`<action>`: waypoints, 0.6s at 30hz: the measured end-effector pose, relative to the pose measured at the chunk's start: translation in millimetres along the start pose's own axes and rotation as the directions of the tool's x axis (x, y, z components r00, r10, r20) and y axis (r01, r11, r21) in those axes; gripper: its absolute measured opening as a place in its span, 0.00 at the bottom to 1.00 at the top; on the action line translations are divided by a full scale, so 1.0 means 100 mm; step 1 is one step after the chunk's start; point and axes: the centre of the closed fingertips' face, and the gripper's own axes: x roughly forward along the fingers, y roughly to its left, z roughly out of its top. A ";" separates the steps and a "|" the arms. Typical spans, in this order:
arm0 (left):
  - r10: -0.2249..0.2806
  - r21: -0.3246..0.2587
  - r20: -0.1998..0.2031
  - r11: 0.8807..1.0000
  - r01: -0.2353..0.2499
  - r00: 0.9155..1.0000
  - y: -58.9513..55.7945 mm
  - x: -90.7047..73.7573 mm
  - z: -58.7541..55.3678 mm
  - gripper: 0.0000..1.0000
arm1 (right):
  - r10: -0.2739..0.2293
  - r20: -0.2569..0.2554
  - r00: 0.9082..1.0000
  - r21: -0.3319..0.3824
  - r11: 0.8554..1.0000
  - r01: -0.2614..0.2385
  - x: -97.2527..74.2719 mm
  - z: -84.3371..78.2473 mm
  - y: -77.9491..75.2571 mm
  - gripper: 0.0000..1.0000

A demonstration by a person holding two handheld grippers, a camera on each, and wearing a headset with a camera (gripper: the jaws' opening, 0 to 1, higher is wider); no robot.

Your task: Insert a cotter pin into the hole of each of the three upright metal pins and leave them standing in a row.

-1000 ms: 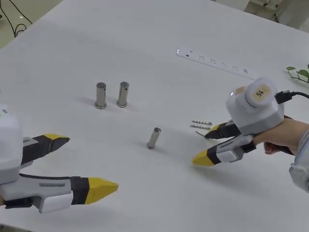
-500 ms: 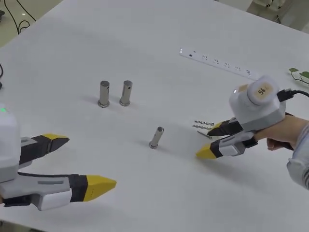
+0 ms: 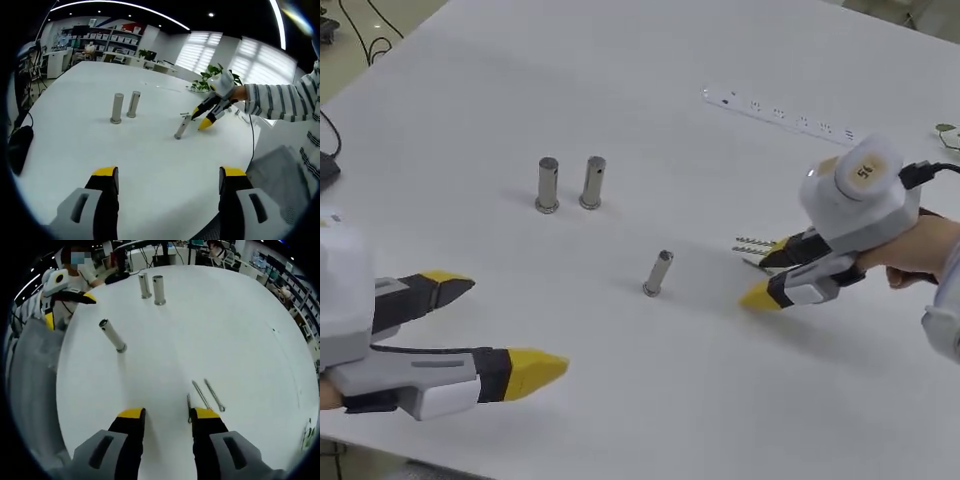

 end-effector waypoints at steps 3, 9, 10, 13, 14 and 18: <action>0.001 0.001 -0.003 1.000 -0.001 1.000 -0.01 0.00 0.00 0.82 | -0.003 -0.004 1.000 -0.006 1.000 0.003 0.00 -0.01 -0.01 0.38; -0.009 0.007 -0.011 1.000 0.009 1.000 -0.06 0.00 -0.01 0.80 | -0.018 -0.008 1.000 -0.018 1.000 0.018 -0.01 -0.03 -0.07 0.30; -0.009 0.008 -0.013 1.000 0.010 1.000 -0.06 0.00 -0.01 0.80 | -0.020 -0.007 1.000 -0.014 1.000 0.020 -0.01 -0.03 -0.08 0.28; -0.012 0.012 -0.021 1.000 0.013 1.000 -0.07 0.00 -0.02 0.80 | -0.027 -0.011 1.000 0.002 1.000 0.027 -0.01 -0.05 -0.14 0.19; -0.013 0.013 -0.025 1.000 0.013 1.000 -0.07 0.01 -0.03 0.80 | -0.027 -0.013 1.000 -0.001 1.000 0.027 -0.01 -0.05 -0.15 0.16; -0.017 0.025 -0.034 1.000 0.018 0.999 -0.09 0.01 -0.03 0.79 | -0.029 -0.042 0.999 -0.052 0.998 0.027 -0.01 -0.06 -0.18 0.08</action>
